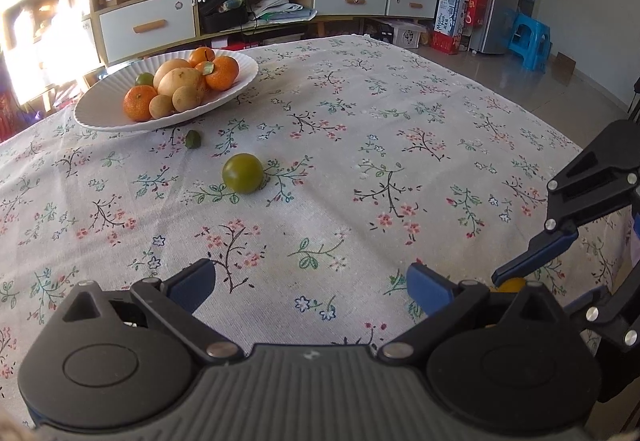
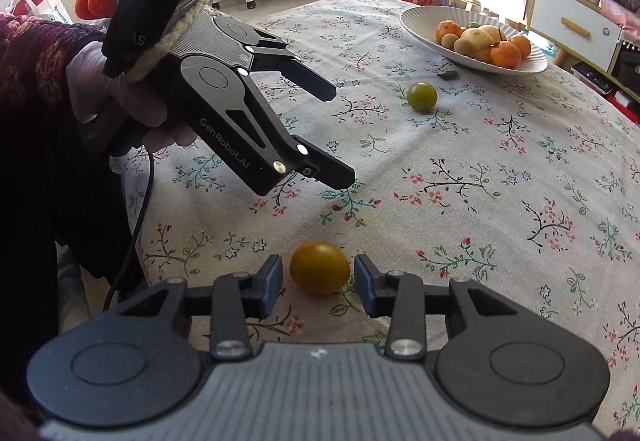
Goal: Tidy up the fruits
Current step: 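Move both tools back to the remaining green limes on the cloth, then close the left gripper on a green lime while the right gripper grasps a yellow-green lime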
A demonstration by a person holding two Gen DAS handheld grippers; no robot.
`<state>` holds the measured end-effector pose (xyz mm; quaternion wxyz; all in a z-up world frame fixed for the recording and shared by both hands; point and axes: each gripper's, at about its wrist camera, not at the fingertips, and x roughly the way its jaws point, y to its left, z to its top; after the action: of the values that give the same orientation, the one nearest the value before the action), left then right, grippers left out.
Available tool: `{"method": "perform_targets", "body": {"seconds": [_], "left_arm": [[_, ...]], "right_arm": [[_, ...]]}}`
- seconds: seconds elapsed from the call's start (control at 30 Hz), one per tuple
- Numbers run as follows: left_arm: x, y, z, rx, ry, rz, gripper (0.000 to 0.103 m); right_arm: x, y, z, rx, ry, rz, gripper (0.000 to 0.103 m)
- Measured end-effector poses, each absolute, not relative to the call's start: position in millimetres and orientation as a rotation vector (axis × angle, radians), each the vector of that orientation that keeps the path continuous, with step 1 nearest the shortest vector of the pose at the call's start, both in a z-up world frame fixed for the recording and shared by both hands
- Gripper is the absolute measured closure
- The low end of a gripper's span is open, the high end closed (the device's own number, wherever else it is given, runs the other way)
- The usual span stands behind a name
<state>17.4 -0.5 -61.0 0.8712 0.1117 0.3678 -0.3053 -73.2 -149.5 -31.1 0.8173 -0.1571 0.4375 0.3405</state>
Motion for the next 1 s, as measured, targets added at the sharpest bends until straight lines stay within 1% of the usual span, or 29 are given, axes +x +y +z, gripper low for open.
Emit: {"method": "perform_targets", "body": {"seconds": [0.07, 0.27, 0.33, 0.43, 0.6, 0.7, 1.0], "left_arm": [[18.6, -0.4, -62.5, 0.229, 0.759, -0.634, 0.027], [23.7, -5.0, -70.0, 0.23, 0.712, -0.63, 0.027], [28.4, -7.3, -70.9, 0.216, 0.708, -0.633, 0.028], [36.3, -10.1, -71.7, 0.195, 0.697, -0.617, 0.033], [52.0, -13.0, -70.7, 0.138, 0.714, -0.591, 0.051], [59.0, -14.3, -69.6, 0.115, 0.719, -0.569, 0.059], [71.8, -18.4, -66.3, 0.08, 0.724, -0.505, 0.076]], "right_arm": [[-73.4, -148.8, -30.0, -0.339, 0.923, 0.719, 0.074], [-68.0, -150.1, -25.5, -0.345, 0.884, 0.666, 0.074], [-63.1, -152.7, -23.8, -0.332, 0.88, 0.648, 0.074], [-54.8, -156.0, -23.7, -0.306, 0.887, 0.622, 0.074], [-44.2, -158.8, -23.4, -0.29, 0.886, 0.586, 0.074], [-39.4, -161.1, -21.5, -0.272, 0.88, 0.571, 0.074], [-35.9, -164.4, -24.1, -0.273, 0.89, 0.553, 0.074]]}}
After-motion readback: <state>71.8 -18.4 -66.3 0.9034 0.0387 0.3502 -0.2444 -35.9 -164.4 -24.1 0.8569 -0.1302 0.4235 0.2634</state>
